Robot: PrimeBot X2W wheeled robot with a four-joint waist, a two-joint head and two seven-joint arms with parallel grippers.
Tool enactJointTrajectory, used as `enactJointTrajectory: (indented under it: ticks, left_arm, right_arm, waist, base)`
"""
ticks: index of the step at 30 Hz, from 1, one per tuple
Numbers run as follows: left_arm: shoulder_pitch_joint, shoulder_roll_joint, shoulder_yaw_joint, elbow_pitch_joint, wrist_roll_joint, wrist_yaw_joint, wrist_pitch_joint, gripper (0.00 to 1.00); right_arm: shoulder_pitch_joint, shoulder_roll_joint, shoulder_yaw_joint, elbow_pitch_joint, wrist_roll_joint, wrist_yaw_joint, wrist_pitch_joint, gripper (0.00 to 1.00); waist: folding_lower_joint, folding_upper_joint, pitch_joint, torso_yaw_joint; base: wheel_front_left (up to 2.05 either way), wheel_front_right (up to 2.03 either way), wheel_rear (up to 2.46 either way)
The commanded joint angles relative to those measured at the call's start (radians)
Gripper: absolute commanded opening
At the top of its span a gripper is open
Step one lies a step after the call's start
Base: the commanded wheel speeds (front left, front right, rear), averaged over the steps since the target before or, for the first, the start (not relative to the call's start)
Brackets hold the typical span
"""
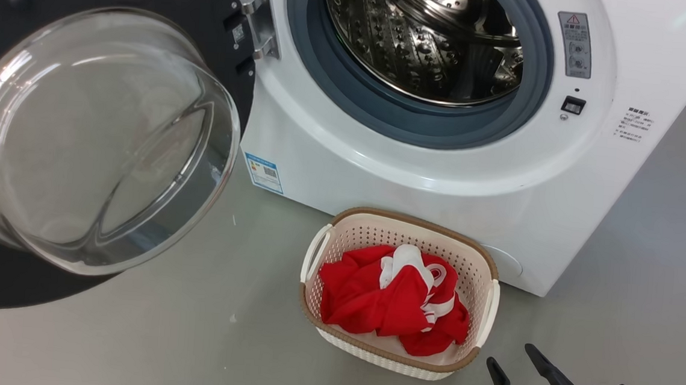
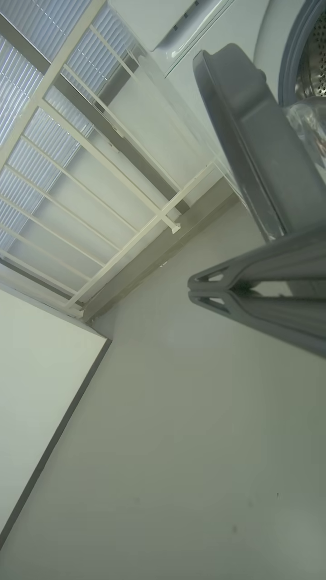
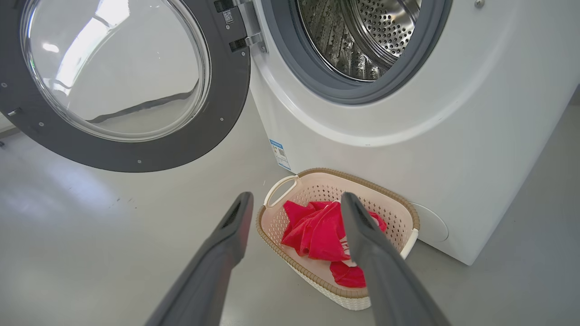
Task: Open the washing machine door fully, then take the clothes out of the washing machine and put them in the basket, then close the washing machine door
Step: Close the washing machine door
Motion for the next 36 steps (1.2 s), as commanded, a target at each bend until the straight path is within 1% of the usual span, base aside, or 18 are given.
enactJointTrajectory:
  ticks: [1, 7, 16, 24, 36]
  left_arm:
    - [-0.033, 0.074, 0.015, -0.019, -0.017, -0.006, 0.026, 0.00]
    - [-0.019, 0.063, -0.008, -0.024, -0.066, -0.006, 0.129, 0.00]
    - [0.016, 0.055, -0.039, -0.062, -0.102, -0.006, 0.200, 0.00]
    - [0.052, 0.042, -0.064, -0.119, -0.168, -0.006, 0.295, 0.00]
    - [0.136, 0.049, -0.105, -0.240, -0.253, -0.006, 0.446, 0.00]
  right_arm:
    - [-0.035, -0.021, 0.021, -0.026, -0.006, 0.005, -0.006, 1.00]
    - [-0.044, -0.033, 0.024, -0.033, -0.007, 0.005, -0.006, 1.00]
    - [-0.059, -0.034, 0.026, -0.031, -0.005, 0.005, -0.006, 1.00]
    - [-0.057, -0.024, 0.026, -0.026, -0.003, 0.005, -0.006, 1.00]
    - [-0.033, 0.001, 0.010, -0.019, -0.004, 0.005, -0.006, 1.00]
  waist:
    - [-0.0001, 0.0000, 0.011, -0.002]
    - [-0.0001, 0.0000, 0.035, -0.007]
    - [-0.0001, 0.0000, 0.044, -0.009]
    - [-0.0001, 0.0000, 0.022, -0.005]
    - [-0.0001, 0.0000, -0.029, 0.001]
  base:
    - [0.00, 0.00, 0.00]
    - [0.00, 0.00, 0.00]
    - [0.00, 0.00, 0.00]
    - [0.00, 0.00, 0.00]
    - [0.00, 0.00, 0.00]
